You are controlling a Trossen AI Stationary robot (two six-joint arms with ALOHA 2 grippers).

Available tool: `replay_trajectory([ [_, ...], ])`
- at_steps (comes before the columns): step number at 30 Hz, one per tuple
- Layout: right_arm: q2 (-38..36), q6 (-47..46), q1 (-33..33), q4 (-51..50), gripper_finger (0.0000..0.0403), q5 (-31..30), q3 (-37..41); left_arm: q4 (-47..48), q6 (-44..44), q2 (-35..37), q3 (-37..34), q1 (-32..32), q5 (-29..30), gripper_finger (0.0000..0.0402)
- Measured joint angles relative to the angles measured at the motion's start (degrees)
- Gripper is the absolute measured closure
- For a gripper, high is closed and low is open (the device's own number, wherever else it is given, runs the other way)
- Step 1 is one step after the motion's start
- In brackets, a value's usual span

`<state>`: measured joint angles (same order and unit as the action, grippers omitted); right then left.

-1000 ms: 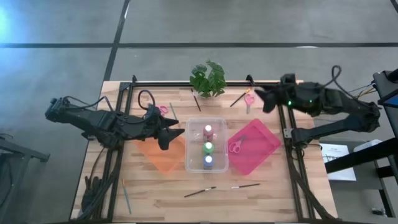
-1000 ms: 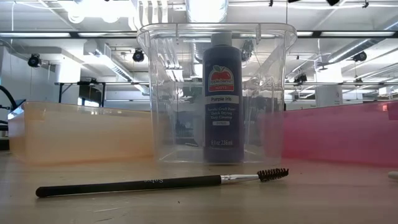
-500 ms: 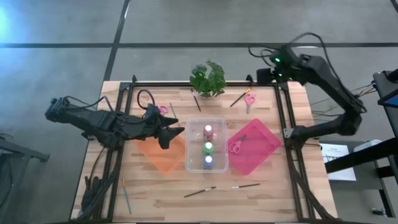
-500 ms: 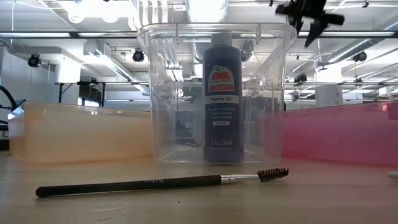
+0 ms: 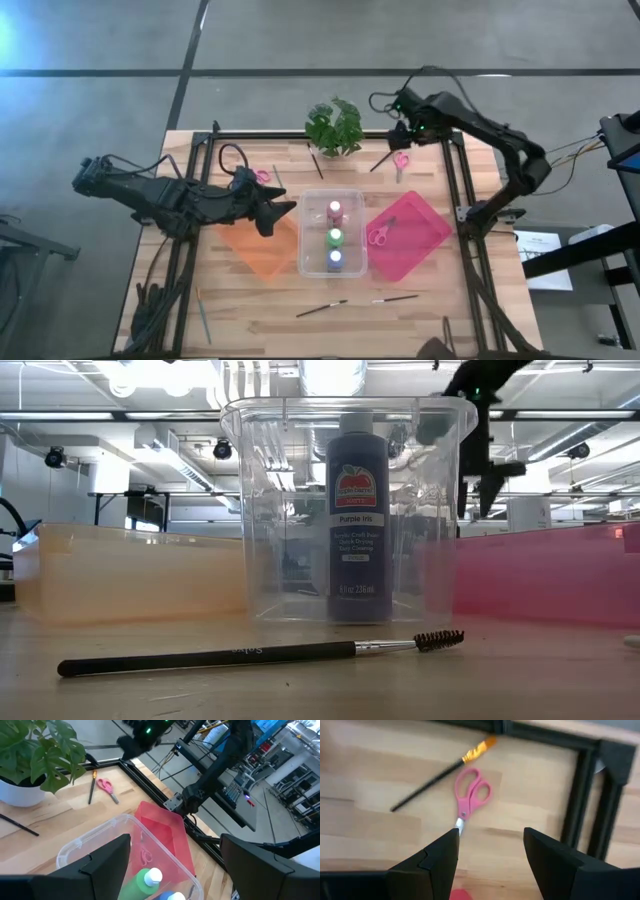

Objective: Pick & Place Paint Supplies
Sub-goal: Put the right scissors into the pink bin

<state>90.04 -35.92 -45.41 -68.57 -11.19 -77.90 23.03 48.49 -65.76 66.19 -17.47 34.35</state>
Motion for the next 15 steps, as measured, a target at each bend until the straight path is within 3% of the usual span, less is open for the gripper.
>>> replay_trajectory([
  [15, 1.1, -6.3, 0.4, 19.5, 0.0186, 11.5, 23.6, 0.0, 1.5, 0.0, 0.0, 0.0, 0.2, 0.0085],
])
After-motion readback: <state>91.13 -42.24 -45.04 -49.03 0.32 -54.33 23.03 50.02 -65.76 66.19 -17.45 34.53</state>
